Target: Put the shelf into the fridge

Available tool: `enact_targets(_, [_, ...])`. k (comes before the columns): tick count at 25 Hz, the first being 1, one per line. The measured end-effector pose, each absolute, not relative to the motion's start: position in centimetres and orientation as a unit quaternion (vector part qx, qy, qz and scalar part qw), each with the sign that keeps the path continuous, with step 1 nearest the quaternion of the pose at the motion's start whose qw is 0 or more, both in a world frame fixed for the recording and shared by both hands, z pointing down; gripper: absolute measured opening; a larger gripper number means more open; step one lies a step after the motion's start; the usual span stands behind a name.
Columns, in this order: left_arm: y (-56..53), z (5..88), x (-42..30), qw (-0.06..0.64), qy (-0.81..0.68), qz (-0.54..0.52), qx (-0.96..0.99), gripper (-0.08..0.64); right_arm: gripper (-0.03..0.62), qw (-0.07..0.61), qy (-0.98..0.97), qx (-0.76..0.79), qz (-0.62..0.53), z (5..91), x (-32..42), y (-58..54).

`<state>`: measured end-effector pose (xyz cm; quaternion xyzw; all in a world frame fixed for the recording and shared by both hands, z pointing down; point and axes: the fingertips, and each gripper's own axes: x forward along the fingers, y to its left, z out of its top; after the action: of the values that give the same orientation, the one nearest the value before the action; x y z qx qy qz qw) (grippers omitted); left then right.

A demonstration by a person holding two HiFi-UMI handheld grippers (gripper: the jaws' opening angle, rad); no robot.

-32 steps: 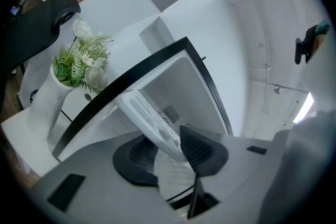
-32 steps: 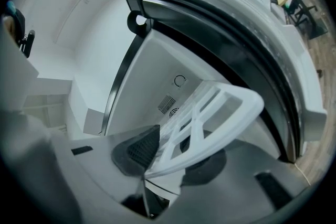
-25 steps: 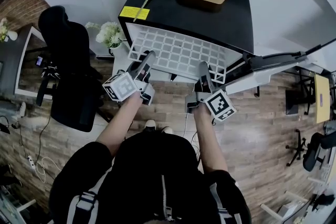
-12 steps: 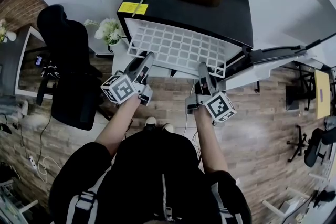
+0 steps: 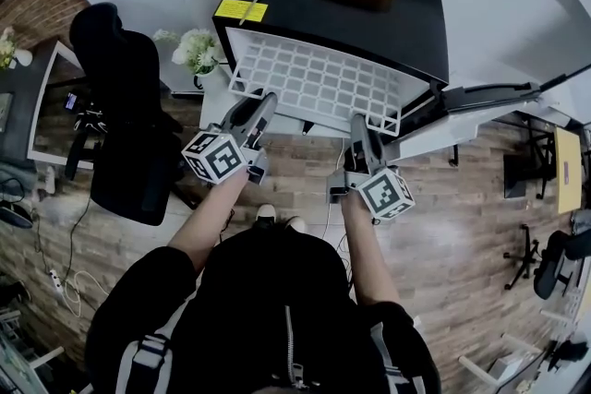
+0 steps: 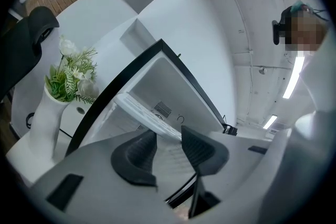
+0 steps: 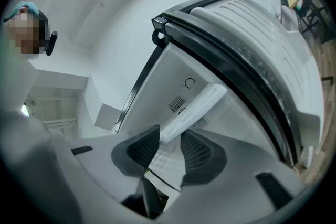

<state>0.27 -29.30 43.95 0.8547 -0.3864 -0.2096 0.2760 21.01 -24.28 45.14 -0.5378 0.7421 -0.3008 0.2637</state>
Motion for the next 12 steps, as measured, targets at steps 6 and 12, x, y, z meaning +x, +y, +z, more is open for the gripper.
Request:
enact_targets(6, [-29.38, 43.46, 0.24, 0.266, -0.384, -0.219, 0.857, 0.155, 0.130, 0.264, 0.743, -0.541, -0.294, 44.65, 21.04, -24.53])
enact_targets(12, [-29.48, 43.18, 0.23, 0.264, -0.385, -0.224, 0.855, 0.155, 0.133, 0.265, 0.742, -0.542, -0.292, 44.23, 21.07, -24.63])
